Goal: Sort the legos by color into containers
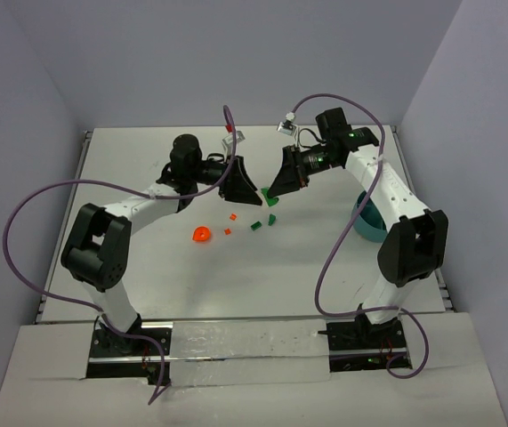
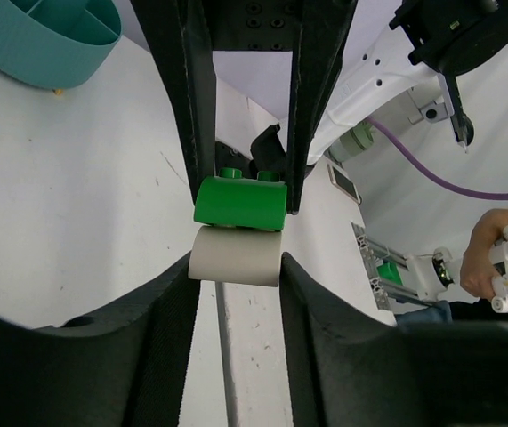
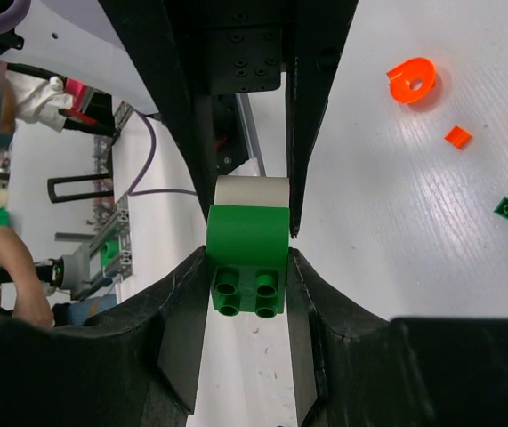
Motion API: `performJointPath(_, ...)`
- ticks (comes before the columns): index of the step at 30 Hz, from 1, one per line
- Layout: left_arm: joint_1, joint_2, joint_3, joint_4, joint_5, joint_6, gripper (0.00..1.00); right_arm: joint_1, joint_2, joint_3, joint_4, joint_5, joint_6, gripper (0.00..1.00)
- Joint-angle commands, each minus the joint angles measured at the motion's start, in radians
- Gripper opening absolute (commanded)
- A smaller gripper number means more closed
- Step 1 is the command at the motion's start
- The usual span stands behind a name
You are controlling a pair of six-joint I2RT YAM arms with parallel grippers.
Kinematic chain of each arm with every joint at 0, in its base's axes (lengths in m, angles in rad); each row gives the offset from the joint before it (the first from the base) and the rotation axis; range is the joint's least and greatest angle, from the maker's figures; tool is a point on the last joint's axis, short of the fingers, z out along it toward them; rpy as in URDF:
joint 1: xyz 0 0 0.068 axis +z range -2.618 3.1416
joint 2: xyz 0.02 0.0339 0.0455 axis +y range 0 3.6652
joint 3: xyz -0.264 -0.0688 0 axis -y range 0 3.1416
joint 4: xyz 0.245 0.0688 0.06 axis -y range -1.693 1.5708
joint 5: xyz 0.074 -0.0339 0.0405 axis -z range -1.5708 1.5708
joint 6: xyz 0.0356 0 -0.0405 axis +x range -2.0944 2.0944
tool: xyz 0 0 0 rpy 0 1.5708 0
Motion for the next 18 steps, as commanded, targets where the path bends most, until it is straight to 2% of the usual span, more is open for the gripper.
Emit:
performJointPath(1,-0.006,-0.016,0.047,-0.03,0.013,0.053,0.4,0.001,-0.045,0.005,0.02,0.004,-0.019,0.0)
performJointPath(6,-0.005,-0.022,0.024,0.017,0.021,0.027,0.13,-0.001,-0.041,0.002,0.017,0.012,-0.022,0.0)
performJointPath(11,-0.006,-0.033,-0.016,0.07,0.018,-0.001,0.0,-0.055,-0.043,0.008,0.026,0.006,-0.002,0.0)
performJointPath(13,-0.003,-0.042,-0.024,0.014,0.013,0.031,0.0,-0.079,-0.049,0.014,0.025,0.009,0.001,0.0)
performJointPath(16,-0.003,-0.051,0.0,-0.171,-0.008,0.219,0.0,-0.125,-0.068,0.036,0.002,0.028,-0.018,0.0)
performJointPath(18,-0.002,-0.054,0.037,-0.393,-0.029,0.344,0.0,-0.165,-0.074,0.061,-0.03,0.038,-0.041,0.0)
